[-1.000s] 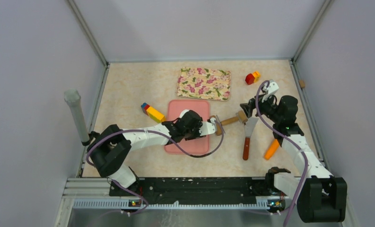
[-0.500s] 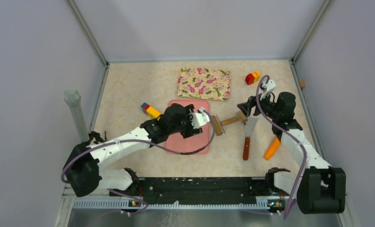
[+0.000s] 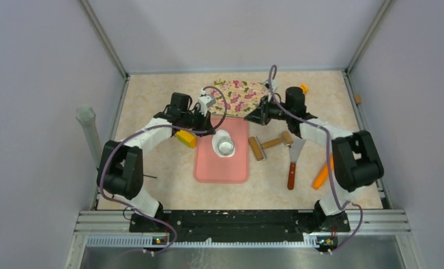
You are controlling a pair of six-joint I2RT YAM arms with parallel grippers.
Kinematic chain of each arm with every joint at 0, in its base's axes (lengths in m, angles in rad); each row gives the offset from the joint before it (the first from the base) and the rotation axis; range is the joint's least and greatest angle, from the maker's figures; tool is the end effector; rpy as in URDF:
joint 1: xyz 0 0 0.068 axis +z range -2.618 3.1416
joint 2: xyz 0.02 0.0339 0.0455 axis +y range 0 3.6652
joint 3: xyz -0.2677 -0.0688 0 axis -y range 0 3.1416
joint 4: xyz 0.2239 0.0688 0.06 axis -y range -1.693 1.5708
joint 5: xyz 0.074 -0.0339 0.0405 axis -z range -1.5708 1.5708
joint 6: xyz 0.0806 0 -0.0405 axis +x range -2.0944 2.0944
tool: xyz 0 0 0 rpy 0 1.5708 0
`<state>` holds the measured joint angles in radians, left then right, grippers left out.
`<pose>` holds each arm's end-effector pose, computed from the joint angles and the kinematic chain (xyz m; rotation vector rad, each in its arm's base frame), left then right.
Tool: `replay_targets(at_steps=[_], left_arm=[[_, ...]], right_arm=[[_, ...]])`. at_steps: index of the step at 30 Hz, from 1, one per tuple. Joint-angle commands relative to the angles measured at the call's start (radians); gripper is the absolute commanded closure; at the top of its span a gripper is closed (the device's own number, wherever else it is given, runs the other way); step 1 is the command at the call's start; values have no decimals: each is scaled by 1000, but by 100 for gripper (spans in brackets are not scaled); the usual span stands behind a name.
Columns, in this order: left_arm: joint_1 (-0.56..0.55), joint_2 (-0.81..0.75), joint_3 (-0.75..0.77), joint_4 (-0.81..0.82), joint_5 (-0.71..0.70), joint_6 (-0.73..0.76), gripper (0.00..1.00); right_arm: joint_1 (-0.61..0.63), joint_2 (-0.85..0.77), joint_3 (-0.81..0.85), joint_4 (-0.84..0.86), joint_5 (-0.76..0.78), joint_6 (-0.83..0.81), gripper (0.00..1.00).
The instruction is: Roll out the dumpling wrappers from the dough
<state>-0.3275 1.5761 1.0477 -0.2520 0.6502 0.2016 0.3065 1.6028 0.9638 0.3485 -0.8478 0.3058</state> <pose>0.3093 -0.1566 0.2229 0.9017 2.1078 -0.8233 0.3308 0.1681 0.2592 -0.6165 1.8323 1.1998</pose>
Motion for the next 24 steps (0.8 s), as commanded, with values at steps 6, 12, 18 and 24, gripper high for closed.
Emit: replay_targets(at_steps=[6, 12, 18, 24], left_arm=[[70, 81, 7, 61, 347, -185, 100], [67, 116, -22, 119, 390, -266, 100], [55, 131, -53, 138, 373, -267, 100], [49, 144, -63, 144, 374, -269, 100]], right_arm=[[127, 258, 67, 272, -101, 266, 100], [151, 314, 45, 301, -106, 273, 100], [171, 331, 31, 316, -121, 270, 100], [191, 339, 30, 227, -143, 182, 100]])
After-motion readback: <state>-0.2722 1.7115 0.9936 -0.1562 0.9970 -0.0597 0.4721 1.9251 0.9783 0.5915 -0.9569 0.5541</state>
